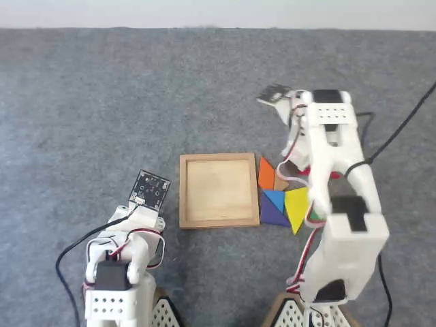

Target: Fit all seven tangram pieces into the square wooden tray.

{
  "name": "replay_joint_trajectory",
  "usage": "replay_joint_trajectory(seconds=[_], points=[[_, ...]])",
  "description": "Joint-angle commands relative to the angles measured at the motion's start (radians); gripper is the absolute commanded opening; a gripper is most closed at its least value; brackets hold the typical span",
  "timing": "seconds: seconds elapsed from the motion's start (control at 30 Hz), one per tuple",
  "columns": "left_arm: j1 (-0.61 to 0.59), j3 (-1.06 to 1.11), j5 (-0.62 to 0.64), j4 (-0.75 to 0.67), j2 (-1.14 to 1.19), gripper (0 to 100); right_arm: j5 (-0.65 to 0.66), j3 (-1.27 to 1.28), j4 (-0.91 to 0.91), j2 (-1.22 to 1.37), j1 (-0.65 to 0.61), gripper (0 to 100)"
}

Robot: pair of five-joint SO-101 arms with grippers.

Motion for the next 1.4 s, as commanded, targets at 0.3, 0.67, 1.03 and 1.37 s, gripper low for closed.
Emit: replay_joint_trajectory(seconds=[0.3,0.67,1.03,1.37], points=[[-0.005,-0.008,-0.008,0.005,-0.023,2,-0.006,-0.055,-0.008,-0.114,-0.4,13.6],[-0.005,-0.008,-0.008,0.005,-0.023,2,-0.005,-0.061,-0.202,0.087,-0.512,13.6],[-0.005,-0.008,-0.008,0.005,-0.023,2,0.015,-0.061,-0.205,0.084,-0.572,13.7],[-0.005,-0.008,-0.008,0.005,-0.023,2,0.055,-0.061,-0.185,0.084,-0.621,13.6]])
